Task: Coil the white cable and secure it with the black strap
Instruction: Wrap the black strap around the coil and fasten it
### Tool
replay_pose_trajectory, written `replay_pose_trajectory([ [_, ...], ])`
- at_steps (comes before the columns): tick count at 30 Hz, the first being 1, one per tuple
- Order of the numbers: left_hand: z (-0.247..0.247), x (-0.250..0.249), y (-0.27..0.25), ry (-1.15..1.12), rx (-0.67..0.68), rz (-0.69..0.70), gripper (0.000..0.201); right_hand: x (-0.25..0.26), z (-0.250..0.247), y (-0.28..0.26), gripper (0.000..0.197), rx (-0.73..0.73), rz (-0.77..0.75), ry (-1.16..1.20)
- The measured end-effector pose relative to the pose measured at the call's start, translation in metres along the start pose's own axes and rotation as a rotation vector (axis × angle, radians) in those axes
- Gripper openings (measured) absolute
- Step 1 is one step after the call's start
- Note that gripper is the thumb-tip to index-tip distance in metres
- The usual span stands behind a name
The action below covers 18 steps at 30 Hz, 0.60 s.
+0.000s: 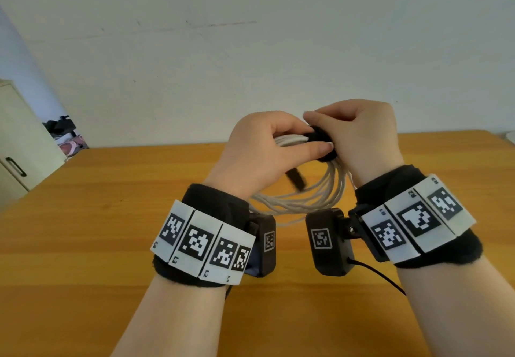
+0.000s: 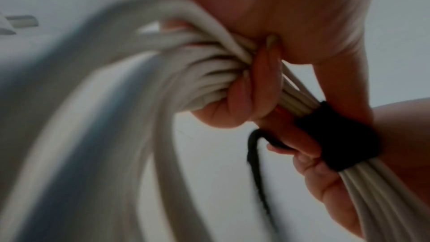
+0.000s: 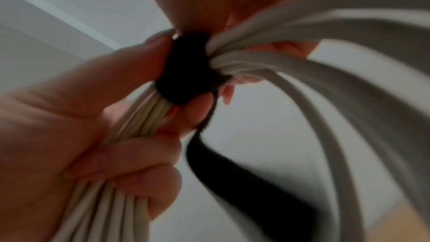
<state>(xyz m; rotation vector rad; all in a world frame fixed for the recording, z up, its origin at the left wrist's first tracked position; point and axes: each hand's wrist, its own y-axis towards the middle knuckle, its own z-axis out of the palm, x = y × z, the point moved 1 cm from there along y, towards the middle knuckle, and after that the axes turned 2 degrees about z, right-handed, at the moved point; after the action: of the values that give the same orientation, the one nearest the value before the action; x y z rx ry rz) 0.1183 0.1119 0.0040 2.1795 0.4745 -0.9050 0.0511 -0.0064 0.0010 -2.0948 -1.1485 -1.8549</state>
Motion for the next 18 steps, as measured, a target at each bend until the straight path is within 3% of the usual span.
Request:
replay_pose_trajectory([
  [5, 0.000, 0.001, 0.003, -0.021, -0.127, 0.019, 0.011, 0.006, -0.003, 0.001, 0.003, -0.064, -0.072, 0.072],
  [12, -0.008, 0.006, 0.004, -0.025, -0.260, -0.022, 0.017, 0.012, 0.007, -0.006, 0.016, 0.149, -0.119, 0.129],
  [18, -0.006, 0.006, 0.003, 0.012, -0.210, 0.022, 0.037, 0.013, 0.000, -0.004, 0.013, 0.147, -0.008, 0.153],
])
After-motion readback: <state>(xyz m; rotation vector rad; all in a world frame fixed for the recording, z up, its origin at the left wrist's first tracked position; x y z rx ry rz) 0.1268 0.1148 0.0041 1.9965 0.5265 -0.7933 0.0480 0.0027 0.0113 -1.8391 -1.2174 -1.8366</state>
